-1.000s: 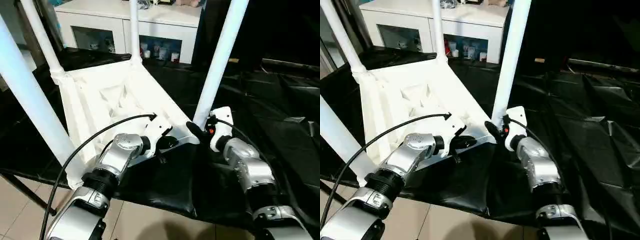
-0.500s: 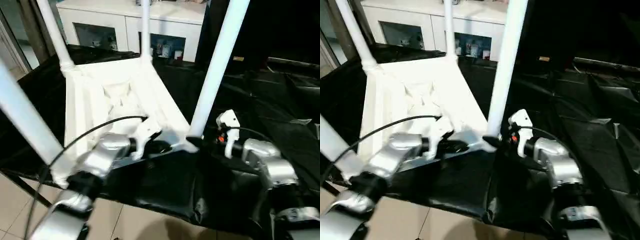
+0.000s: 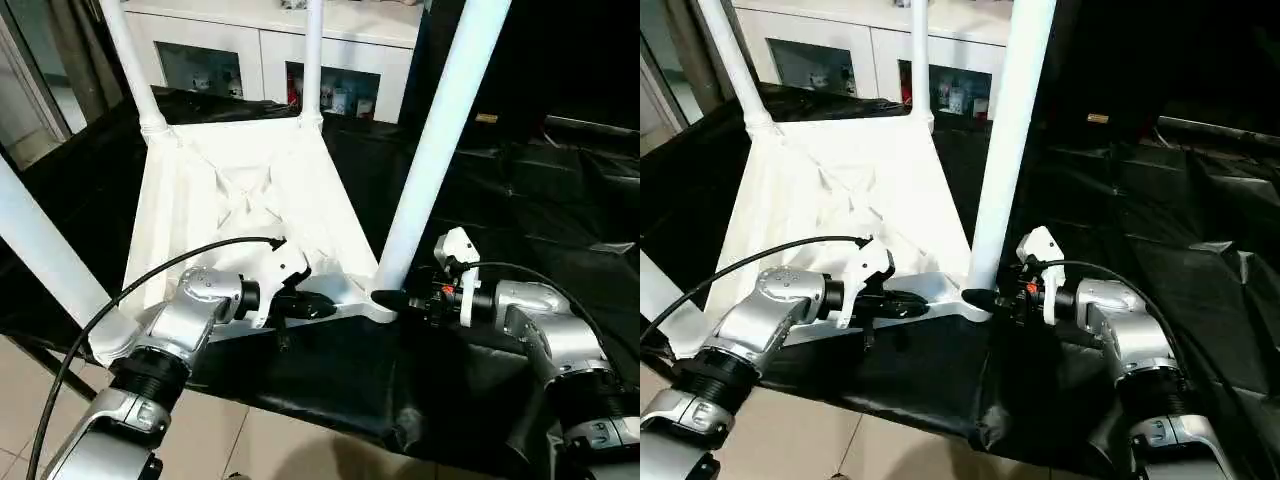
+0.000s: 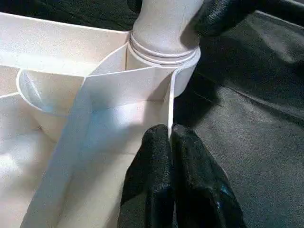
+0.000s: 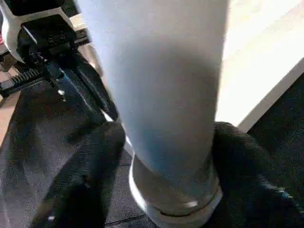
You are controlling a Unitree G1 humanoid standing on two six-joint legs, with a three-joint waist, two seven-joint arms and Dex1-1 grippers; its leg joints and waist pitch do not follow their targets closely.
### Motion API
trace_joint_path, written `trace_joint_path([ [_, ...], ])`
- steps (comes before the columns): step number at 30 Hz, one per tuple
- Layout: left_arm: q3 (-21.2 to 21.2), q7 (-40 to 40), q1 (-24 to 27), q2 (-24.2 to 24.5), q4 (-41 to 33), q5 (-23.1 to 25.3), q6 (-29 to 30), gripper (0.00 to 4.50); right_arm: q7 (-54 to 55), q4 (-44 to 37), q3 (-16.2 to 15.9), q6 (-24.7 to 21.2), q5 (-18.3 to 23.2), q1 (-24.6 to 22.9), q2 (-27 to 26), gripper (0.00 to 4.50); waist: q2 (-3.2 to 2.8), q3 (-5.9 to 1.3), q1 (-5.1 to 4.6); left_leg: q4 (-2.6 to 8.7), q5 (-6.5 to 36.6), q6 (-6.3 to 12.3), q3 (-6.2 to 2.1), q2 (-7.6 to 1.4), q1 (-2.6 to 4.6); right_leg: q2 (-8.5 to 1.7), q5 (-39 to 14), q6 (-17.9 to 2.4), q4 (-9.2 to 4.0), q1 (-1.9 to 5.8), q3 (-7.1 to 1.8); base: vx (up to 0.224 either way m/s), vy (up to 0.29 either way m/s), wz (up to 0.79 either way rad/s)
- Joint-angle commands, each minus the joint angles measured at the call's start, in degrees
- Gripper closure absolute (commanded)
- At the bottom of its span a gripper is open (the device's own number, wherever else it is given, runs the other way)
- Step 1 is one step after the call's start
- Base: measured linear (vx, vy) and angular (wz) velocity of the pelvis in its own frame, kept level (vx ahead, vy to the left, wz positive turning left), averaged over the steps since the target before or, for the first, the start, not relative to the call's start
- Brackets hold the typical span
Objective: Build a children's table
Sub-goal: Rotate leg to tighten
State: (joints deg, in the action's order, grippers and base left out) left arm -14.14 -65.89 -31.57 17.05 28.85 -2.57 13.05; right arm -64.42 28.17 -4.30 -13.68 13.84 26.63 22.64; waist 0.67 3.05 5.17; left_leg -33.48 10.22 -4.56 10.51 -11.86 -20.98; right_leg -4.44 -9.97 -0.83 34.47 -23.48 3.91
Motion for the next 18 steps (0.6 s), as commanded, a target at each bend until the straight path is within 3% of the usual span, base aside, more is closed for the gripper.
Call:
trace_joint_path([
  [1, 0.63, -0.62, -0.26, -1.16, -2.52, -2.79, 0.05, 4.5, -1.87, -0.53, -1.16, -0.85, 0.39, -0.36, -0.14, 1.98, 0.68, -3.95, 0.08, 3.4, 8.2, 4.22, -0.09, -1.41, 0.47, -3.47, -9.48, -13.02, -3.46, 3.31, -2.4, 0.0, 0.0, 0.0],
  [5, 0.49, -0.66, 0.03, -0.92, -3.09, -3.02, 0.43, 4.5, -2.07, -0.62, -1.53, -0.95, 0.28, -0.52, 0.0, 2.28, 0.74, -3.96, 0.12, 3.36, 7.95, 4.38, -0.1, -1.36, 0.41, -3.51, -9.46, -13.02, -3.45, 3.39, -2.39, 0.0, 0.0, 0.0],
  [14, 0.52, -0.86, 0.28, -0.81, -3.62, -2.93, 0.97, 4.5, -2.21, -1.12, -1.72, -1.31, 0.34, -1.02, -0.08, 2.42, 0.68, -4.02, 0.09, 3.29, 7.72, 4.39, -0.12, -1.34, 0.38, -3.46, -9.15, -12.99, -3.38, 3.44, -2.36, 0.0, 0.0, 0.0],
  [18, 0.96, 3.82, -0.87, -2.16, -1.25, -1.0, 0.62, 4.5, 7.01, 2.74, -0.67, 2.1, -3.12, -0.43, -2.21, 2.44, 0.68, -3.94, -0.13, 3.34, 8.17, 3.63, -0.17, -1.28, 0.33, -3.55, -10.16, -12.73, -3.47, 3.29, -2.39, 0.0, 0.0, 0.0],
])
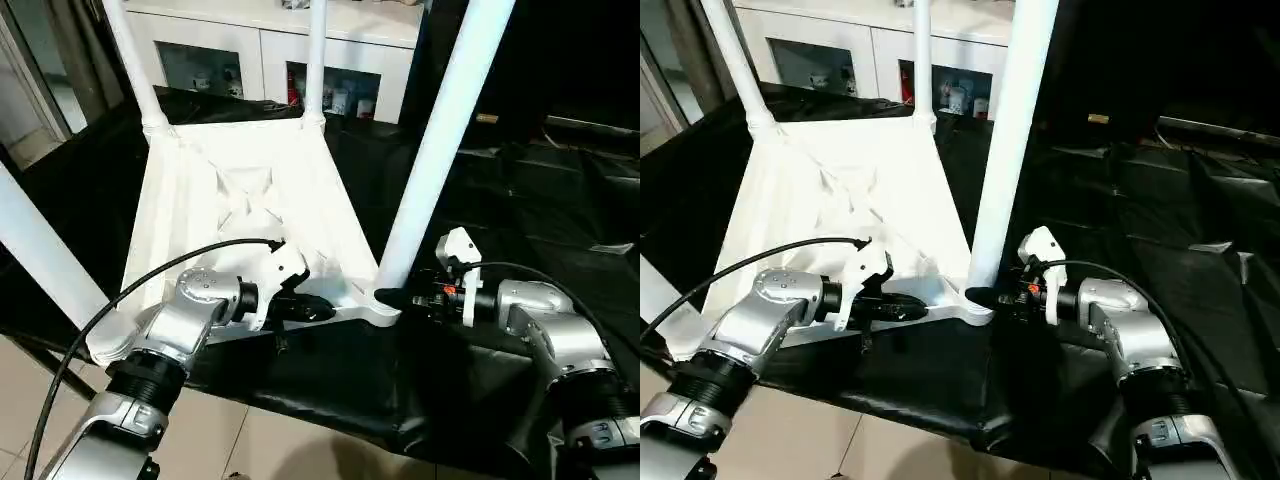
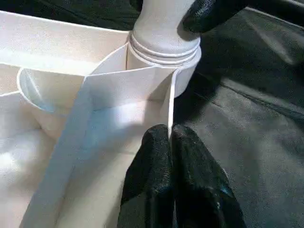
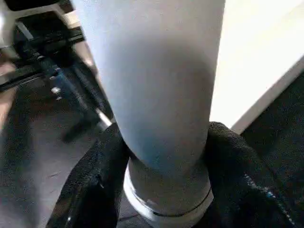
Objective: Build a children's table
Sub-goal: Rotate leg to tighten
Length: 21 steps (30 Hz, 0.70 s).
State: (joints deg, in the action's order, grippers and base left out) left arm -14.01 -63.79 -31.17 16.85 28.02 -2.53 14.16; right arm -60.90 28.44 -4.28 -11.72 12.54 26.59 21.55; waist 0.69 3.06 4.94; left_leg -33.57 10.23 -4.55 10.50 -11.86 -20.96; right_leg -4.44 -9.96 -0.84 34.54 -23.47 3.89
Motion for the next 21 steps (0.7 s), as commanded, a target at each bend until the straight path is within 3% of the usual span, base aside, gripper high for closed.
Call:
trace_joint_path([
  [1, 1.3, 5.01, -2.18, -2.97, 1.39, -0.03, -0.94, 4.5, 9.5, 5.02, 0.3, 1.41, -3.37, 0.41, -2.54, 2.45, 0.9, -3.86, -0.02, 3.5, 8.61, 3.42, -0.15, -1.16, 0.28, -3.48, -11.27, -12.39, -3.71, 3.36, -2.29, 0.0, 0.0, 0.0],
  [2, 1.71, 8.41, -3.2, -4.06, 3.33, 0.96, -1.24, 4.5, 15.85, 7.52, 1.38, 2.31, -4.68, 1.27, -4.05, 2.47, 1.03, -3.54, -0.38, 3.66, 11.5, 2.13, -0.24, -1.03, 0.43, -3.63, -17.96, -10.65, -4.5, 3.2, -2.18, 0.0, 0.0, 0.0],
  [3, 1.71, 8.41, -3.2, -4.06, 3.33, 0.96, -1.24, 4.5, 15.85, 7.52, 1.38, 2.31, -4.68, 1.27, -4.05, 2.47, 1.03, -3.54, -0.38, 3.66, 11.5, 2.13, -0.24, -1.03, 0.43, -3.63, -17.96, -10.65, -4.5, 3.2, -2.18, 0.0, 0.0, 0.0],
  [4, 2.42, 14.34, -5.27, -6.34, 6.78, 2.32, -1.36, 4.5, 25.75, 10.48, 3.52, 1.68, -5.43, 2.29, -7.05, 2.49, 0.83, -3.38, -0.89, 3.76, 12.63, 0.73, -0.36, -0.87, 0.53, -3.51, -22.55, -8.8, -4.94, 2.83, -2.2, 0.0, 0.0, 0.0],
  [5, 2.62, 16.07, -5.95, -7.09, 7.78, 2.65, -1.36, 4.5, 28.4, 10.97, 4.13, 1.26, -5.43, 2.44, -8.03, 2.5, 0.82, -3.42, -1.14, 3.8, 13.09, 0.26, -0.4, -0.82, 0.69, -3.5, -23.51, -8.49, -5.02, 2.7, -2.19, 0.0, 0.0, 0.0],
  [6, 2.73, 17.99, -6.73, -7.93, 8.85, 3.08, -1.56, 4.5, 30.9, 11.17, 4.82, 0.7, -5.21, 2.54, -9.21, 2.5, 1.19, -3.51, -1.33, 3.69, 13.48, 0.1, -0.43, -0.74, 0.79, -3.6, -24.39, -7.76, -5.26, 2.87, -2.18, 0.0, 0.0, 0.0],
  [9, 2.57, 21.44, -8.14, -9.62, 10.64, 3.94, -2.34, 4.5, 35.54, 11.28, 5.97, -0.12, -4.9, 2.65, -11.69, 2.51, 1.09, -3.37, -1.36, 3.82, 14.76, 0.99, -0.46, -0.68, 0.91, -3.49, -25.91, -6.68, -5.65, 2.58, -2.12, 0.0, 0.0, 0.0],
  [15, 0.42, 20.97, -9.55, -12.27, 12.65, 4.7, -6.75, 4.5, 39.96, 10.31, 5.2, 3.41, -5.96, 2.23, -16.25, 2.51, 0.94, -3.58, -1.32, 4.03, 14.67, 1.23, -0.58, -0.89, 0.65, -3.52, -22.3, -7.27, -5.29, 2.68, -2.24, 0.0, 0.0, 0.0],
  [17, 0.37, 20.44, -9.59, -12.14, 13.05, 4.78, -7.47, 4.5, 39.21, 9.69, 5.65, 3.98, -5.06, 2.13, -16.26, 1.95, 0.8, -3.52, -1.33, 4.06, 14.93, 1.43, -0.52, -0.91, 0.7, -3.43, -21.03, -7.99, -5.19, 2.69, -2.3, 0.0, 0.0, 0.0],
  [21, 0.68, 19.94, -9.67, -11.51, 13.87, 4.6, -9.02, 4.5, 36.68, 7.73, 6.57, 4.23, -3.21, 1.87, -15.41, 1.62, 0.95, -3.51, -1.12, 4.03, 14.49, 1.84, -0.46, -0.85, 0.63, -3.49, -21.02, -8.2, -5.21, 2.84, -2.32, 0.0, 0.0, 0.0],
])
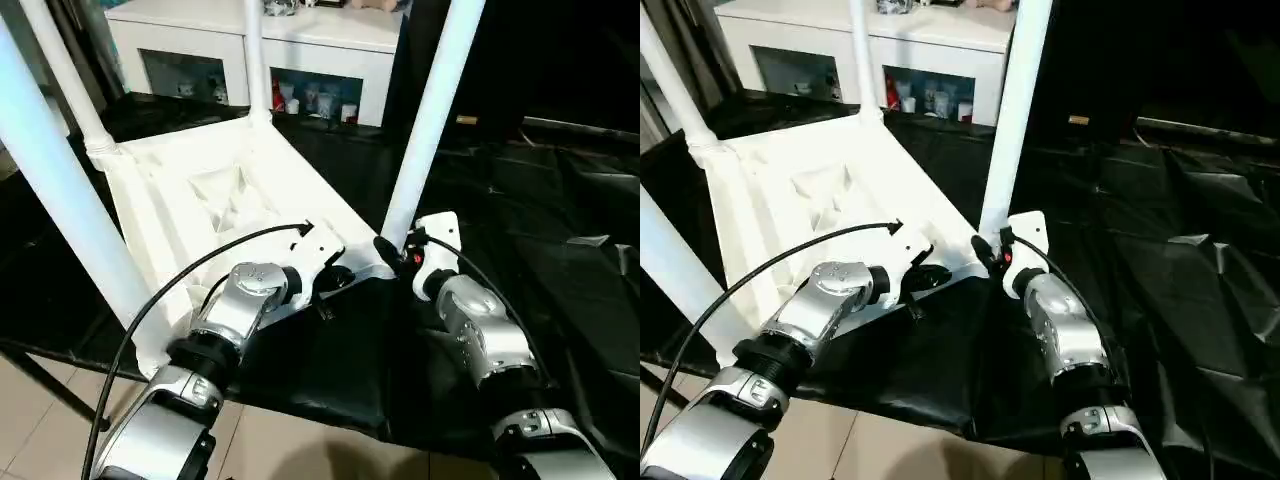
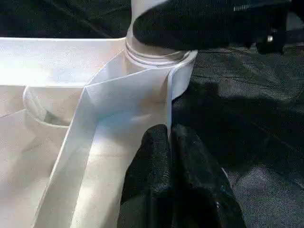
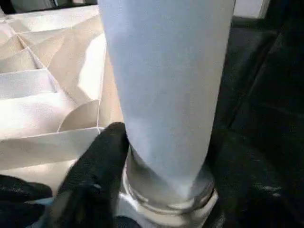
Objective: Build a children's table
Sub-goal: Rotate leg to tighten
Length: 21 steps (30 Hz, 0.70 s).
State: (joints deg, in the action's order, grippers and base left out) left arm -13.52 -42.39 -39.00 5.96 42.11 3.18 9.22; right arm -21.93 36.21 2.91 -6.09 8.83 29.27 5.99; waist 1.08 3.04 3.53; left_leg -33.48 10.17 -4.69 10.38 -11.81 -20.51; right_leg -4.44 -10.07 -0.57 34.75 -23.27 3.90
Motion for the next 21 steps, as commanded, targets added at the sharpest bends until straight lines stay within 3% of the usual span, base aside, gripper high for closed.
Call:
trace_joint_path([
  [1, 0.17, -2.1, -1.81, -0.44, -0.25, -1.25, -5.05, 4.5, -3.47, -0.57, -0.86, -1.32, 0.54, -0.89, 0.66, 1.39, 0.62, -3.5, 0.32, 3.93, 14.41, 2.17, -0.34, -0.86, 0.11, -3.47, -21.0, -8.35, -5.44, 2.7, -2.3, 0.0, 0.0, 0.0],
  [4, 0.27, -3.36, -1.37, -0.22, -1.13, -1.81, -8.34, 4.5, -7.42, -2.65, -1.14, -1.44, 1.35, -1.31, 2.39, 1.37, 0.73, -3.62, 0.61, 3.85, 13.28, 2.79, -0.32, -0.97, 0.01, -3.53, -19.18, -8.49, -5.22, 2.86, -2.39, 0.0, 0.0, 0.0],
  [6, 1.49, -3.81, -1.04, -0.59, -2.97, -3.47, -9.87, 4.5, -13.61, -5.81, -0.63, -3.11, 4.03, -2.25, 5.28, 1.37, 0.74, -3.83, 1.04, 3.65, 11.62, 3.6, -0.24, -1.12, 0.02, -3.53, -15.92, -9.29, -4.88, 3.01, -2.47, 0.0, 0.0, 0.0],
  [10, 2.32, -6.37, 0.84, 0.18, -9.31, -5.95, -9.14, 4.5, -24.91, -9.28, -0.49, -4.37, 6.63, -4.72, 13.13, 1.37, 0.53, -4.41, 2.13, 2.97, 5.62, 6.05, -0.03, -1.39, -0.43, -3.44, -2.95, -13.81, -3.11, 3.24, -2.49, 0.0, 0.0, 0.0],
  [12, 1.94, -8.12, 2.17, 1.28, -12.61, -6.54, -7.78, 4.13, -28.03, -10.01, -0.07, -4.94, 7.55, -5.32, 15.52, 1.38, 0.73, -4.33, 2.25, 2.86, 5.51, 6.78, -0.05, -1.49, -0.55, -3.43, -0.27, -15.18, -2.69, 3.41, -2.4, 0.0, 0.0, 0.0],
  [15, 1.18, -11.14, 4.95, 4.15, -19.36, -7.55, -3.39, 4.09, -31.81, -10.76, 0.76, -5.92, 8.44, -5.66, 18.35, 1.38, 0.88, -4.0, 2.11, 2.88, 6.98, 7.0, 0.09, -1.4, -0.57, -3.52, -3.89, -14.78, -3.07, 3.37, -2.39, 0.0, 0.0, 0.0],
  [17, 1.64, -11.56, 6.24, 5.34, -22.53, -8.25, -1.08, 3.68, -33.24, -11.54, 0.97, -6.83, 9.31, -5.77, 19.15, 1.38, 1.04, -3.73, 1.66, 3.0, 8.9, 6.09, 0.16, -1.29, -0.58, -3.47, -8.9, -13.44, -3.59, 3.3, -2.39, 0.0, 0.0, 0.0],
  [20, 1.73, -13.15, 8.39, 7.61, -27.26, -9.33, 1.97, 3.63, -35.72, -13.12, 0.67, -8.54, 10.66, -6.14, 20.35, 1.38, 1.19, -3.43, 1.51, 3.21, 11.58, 4.62, 0.11, -1.29, -0.28, -3.44, -17.16, -10.56, -4.54, 2.84, -2.39, 0.0, 0.0, 0.0],
  [21, 1.53, -14.4, 10.17, 9.34, -30.66, -10.52, 4.41, 3.49, -37.83, -14.31, 0.08, -10.17, 11.56, -6.6, 21.17, 1.38, 0.98, -3.43, 1.57, 3.29, 12.25, 3.92, -0.03, -1.48, -0.07, -3.55, -18.97, -10.01, -4.55, 2.74, -2.39, 0.0, 0.0, 0.0],
])
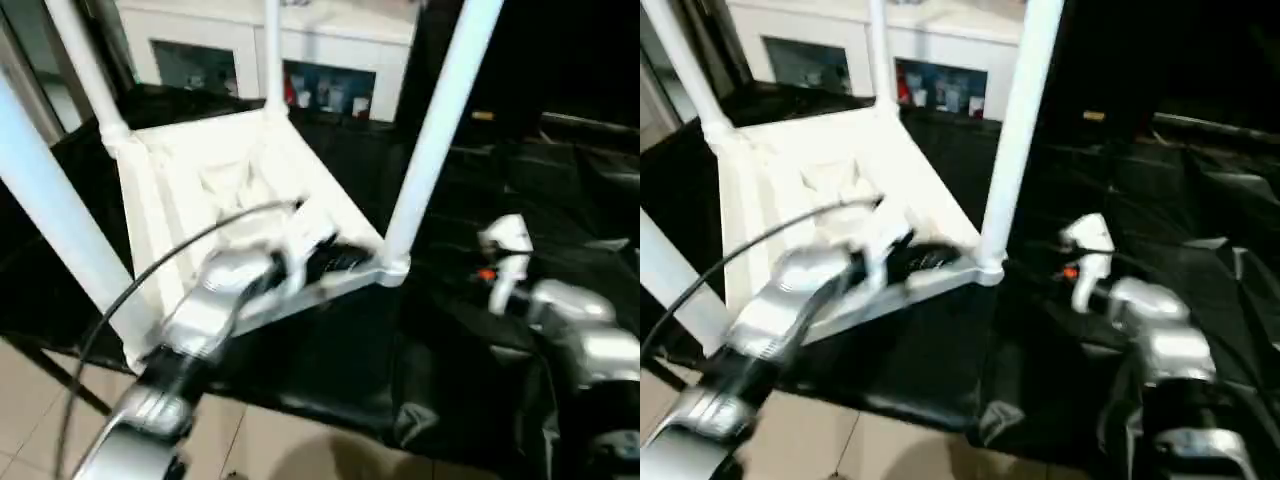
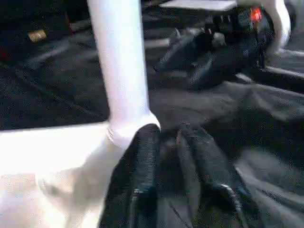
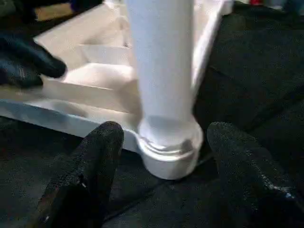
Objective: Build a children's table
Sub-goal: Rotate leg to tighten, then rotate table base
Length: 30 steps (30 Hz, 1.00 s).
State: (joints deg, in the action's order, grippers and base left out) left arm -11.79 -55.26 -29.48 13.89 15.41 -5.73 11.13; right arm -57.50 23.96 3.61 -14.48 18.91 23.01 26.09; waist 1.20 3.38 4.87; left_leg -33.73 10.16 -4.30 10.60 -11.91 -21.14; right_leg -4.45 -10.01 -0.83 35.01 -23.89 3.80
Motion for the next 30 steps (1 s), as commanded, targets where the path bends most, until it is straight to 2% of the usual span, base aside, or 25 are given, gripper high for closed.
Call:
trace_joint_path([
  [1, -0.31, -2.02, 1.53, 2.22, -5.73, -2.25, 3.75, 3.32, -3.32, -2.63, -0.89, -2.58, 1.93, -0.56, 1.48, 1.38, 0.78, -3.7, 0.25, 3.66, 12.16, 3.35, -0.25, -1.46, 0.54, -3.38, -19.03, -9.77, -4.82, 3.23, -2.32, 0.0, 0.0, 0.0],
  [2, -0.46, -2.68, 2.42, 3.07, -7.3, -2.91, 5.19, 3.23, -3.96, -3.04, -1.32, -2.93, 2.02, -0.74, 1.69, 1.38, 1.36, -3.65, 0.19, 3.67, 12.22, 3.42, -0.21, -1.45, 0.49, -3.25, -19.1, -9.67, -4.86, 3.13, -2.27, 0.0, 0.0, 0.0],
  [3, -0.62, -3.53, 3.73, 4.14, -9.52, -3.76, 7.28, 3.2, -4.94, -3.66, -1.92, -3.91, 2.55, -0.94, 1.64, 1.38, 1.02, -3.64, 0.27, 3.72, 12.39, 3.17, -0.22, -1.45, 0.67, -3.26, -19.48, -9.69, -4.83, 2.99, -2.29, 0.0, 0.0, 0.0],
  [5, -1.14, -5.33, 6.62, 6.25, -13.92, -5.57, 11.82, 3.02, -5.7, -4.34, -3.47, -4.24, 2.37, -0.94, 0.46, 1.38, 1.12, -3.53, 0.19, 3.87, 12.33, 2.65, -0.33, -1.59, 0.52, -3.34, -18.9, -10.17, -4.51, 3.05, -2.29, 0.0, 0.0, 0.0],
  [6, -1.16, -5.39, 6.71, 6.31, -14.06, -5.62, 11.96, 2.78, -5.69, -4.35, -3.51, -4.22, 2.34, -0.93, 0.4, 1.38, 0.98, -3.48, 0.07, 3.96, 12.74, 2.48, -0.36, -1.52, 0.5, -3.3, -19.67, -9.85, -4.65, 2.95, -2.31, 0.0, 0.0, 0.0],
  [7, -1.45, -5.82, 7.39, 6.82, -14.84, -5.92, 12.83, 2.74, -5.36, -4.24, -3.85, -4.34, 2.26, -0.66, -0.39, 1.38, 0.95, -3.48, 0.07, 3.91, 13.01, 2.39, -0.25, -1.46, 0.69, -3.17, -19.92, -9.69, -4.85, 2.77, -2.33, 0.0, 0.0, 0.0],
  [8, -1.73, -6.28, 8.17, 7.31, -15.88, -6.22, 13.97, 2.73, -4.69, -4.03, -4.29, -4.29, 1.91, -0.32, -1.33, 1.55, 0.97, -3.58, 0.18, 3.79, 12.72, 2.25, -0.18, -1.43, 0.92, -3.2, -18.96, -9.95, -4.78, 2.65, -2.45, 0.0, 0.0, 0.0],
  [10, -1.91, -6.12, 9.94, 7.45, -17.52, -6.73, 15.49, 2.57, -1.03, -1.59, -4.99, -2.93, 0.45, 1.5, -5.08, 1.73, 1.3, -3.53, -0.11, 4.01, 12.22, 1.68, -0.3, -1.39, 0.45, -3.27, -18.65, -9.92, -4.55, 2.88, -2.4, 0.0, 0.0, 0.0],
  [12, -2.03, -5.56, 10.76, 7.49, -18.29, -6.78, 15.82, 2.42, 0.98, -0.33, -5.34, -2.02, -0.51, 2.38, -6.74, 1.76, 1.13, -3.56, -0.25, 4.03, 11.88, 1.3, -0.36, -1.35, 0.51, -3.35, -18.61, -9.99, -4.53, 2.83, -2.42, 0.0, 0.0, 0.0],
  [13, -2.03, -4.75, 11.43, 7.41, -18.74, -6.69, 15.96, 2.27, 2.13, 0.55, -5.62, -1.7, -0.9, 3.06, -8.08, 2.02, 1.31, -3.58, -0.16, 3.97, 11.91, 1.25, -0.29, -1.37, 0.55, -3.32, -18.61, -9.84, -4.57, 2.81, -2.44, 0.0, 0.0, 0.0],
  [14, -2.16, -3.7, 12.7, 7.64, -19.84, -6.84, 16.94, 2.27, 2.77, 1.57, -6.33, -1.6, -1.07, 3.89, -9.71, 2.02, 1.22, -3.52, -0.06, 3.98, 12.22, 1.08, -0.22, -1.4, 0.81, -3.26, -18.46, -9.84, -4.52, 2.62, -2.57, 0.0, 0.0, 0.0],
  [16, -2.53, -3.09, 14.73, 8.58, -22.04, -7.14, 18.88, 2.1, 3.76, 3.26, -6.9, -0.72, -1.64, 4.98, -11.52, 2.22, 1.29, -3.51, -0.11, 4.12, 12.48, 0.76, -0.26, -1.43, 0.67, -3.2, -18.06, -9.53, -4.4, 2.75, -2.53, 0.0, 0.0, 0.0],
  [18, -2.57, -2.79, 16.11, 9.13, -23.45, -7.22, 19.8, 1.96, 5.74, 5.19, -6.85, 0.97, -2.66, 6.03, -12.63, 2.3, 1.17, -3.55, -0.21, 4.19, 11.81, 0.52, -0.31, -1.46, 0.61, -3.18, -16.61, -9.81, -4.21, 2.79, -2.57, 0.0, 0.0, 0.0],
  [19, -2.38, -2.59, 17.33, 9.59, -24.86, -7.61, 20.83, 1.89, 8.23, 7.68, -6.23, 2.57, -3.43, 7.41, -13.57, 2.42, 1.05, -3.66, -0.19, 4.15, 11.6, 0.2, -0.31, -1.52, 0.82, -3.27, -15.99, -10.27, -4.0, 2.63, -2.59, 0.0, 0.0, 0.0],
  [20, -2.15, -2.42, 18.25, 9.94, -26.12, -7.86, 21.64, 1.86, 11.09, 10.1, -5.42, 4.13, -4.33, 8.74, -14.28, 2.52, 1.12, -3.61, -0.26, 4.23, 11.39, 0.18, -0.31, -1.43, 0.66, -3.13, -15.75, -10.23, -4.05, 2.79, -2.55, 0.0, 0.0, 0.0],
  [21, -1.85, -2.12, 19.13, 10.23, -27.31, -8.01, 22.35, 1.85, 14.7, 13.06, -4.5, 5.59, -5.32, 10.37, -14.82, 2.6, 1.23, -3.59, -0.28, 4.2, 11.5, -0.1, -0.21, -1.4, 0.81, -3.1, -15.55, -10.32, -4.09, 2.7, -2.59, 0.0, 0.0, 0.0],
  [24, -1.38, -1.06, 20.99, 10.99, -29.96, -8.5, 23.5, 1.49, 24.17, 21.06, -2.71, 9.15, -7.7, 14.72, -15.1, 2.87, 1.05, -3.57, -0.26, 4.2, 11.97, -1.07, -0.14, -1.38, 1.02, -3.15, -15.52, -10.73, -3.96, 2.53, -2.62, 0.0, 0.0, 0.0],
  [26, -1.13, 0.01, 22.13, 11.26, -31.39, -8.85, 24.09, 1.47, 32.06, 27.59, -1.91, 11.49, -9.62, 18.34, -14.4, 3.0, 1.11, -3.58, -0.34, 4.06, 12.77, -1.7, 0.03, -1.22, 1.24, -2.92, -15.27, -10.7, -3.83, 2.38, -2.62, 0.0, 0.0, 0.0],
  [27, -1.13, 0.01, 22.13, 11.26, -31.39, -8.85, 24.09, 1.43, 32.06, 27.59, -1.91, 11.49, -9.62, 18.34, -14.4, 3.06, 1.1, -3.53, -0.22, 4.0, 13.26, -1.72, 0.1, -1.16, 1.32, -2.83, -15.59, -10.27, -3.97, 2.35, -2.64, 0.0, 0.0, 0.0],
  [28, -1.03, 0.78, 22.65, 11.01, -32.0, -8.9, 24.29, 1.29, 36.22, 31.1, -1.39, 12.67, -10.25, 20.4, -13.73, 3.17, 1.17, -3.38, -0.13, 3.92, 14.58, -1.64, 0.27, -1.11, 1.58, -2.67, -16.56, -9.5, -4.18, 2.03, -2.72, 0.0, 0.0, 0.0],
  [30, -0.93, 1.03, 22.96, 11.01, -32.33, -8.92, 24.32, 1.12, 38.9, 33.43, -1.1, 13.44, -10.7, 21.83, -13.37, 3.31, 1.3, -3.63, -0.19, 4.04, 14.35, -1.97, 0.03, -1.12, 1.14, -2.84, -16.93, -8.69, -3.98, 2.56, -2.57, 0.0, 0.0, 0.0],
])
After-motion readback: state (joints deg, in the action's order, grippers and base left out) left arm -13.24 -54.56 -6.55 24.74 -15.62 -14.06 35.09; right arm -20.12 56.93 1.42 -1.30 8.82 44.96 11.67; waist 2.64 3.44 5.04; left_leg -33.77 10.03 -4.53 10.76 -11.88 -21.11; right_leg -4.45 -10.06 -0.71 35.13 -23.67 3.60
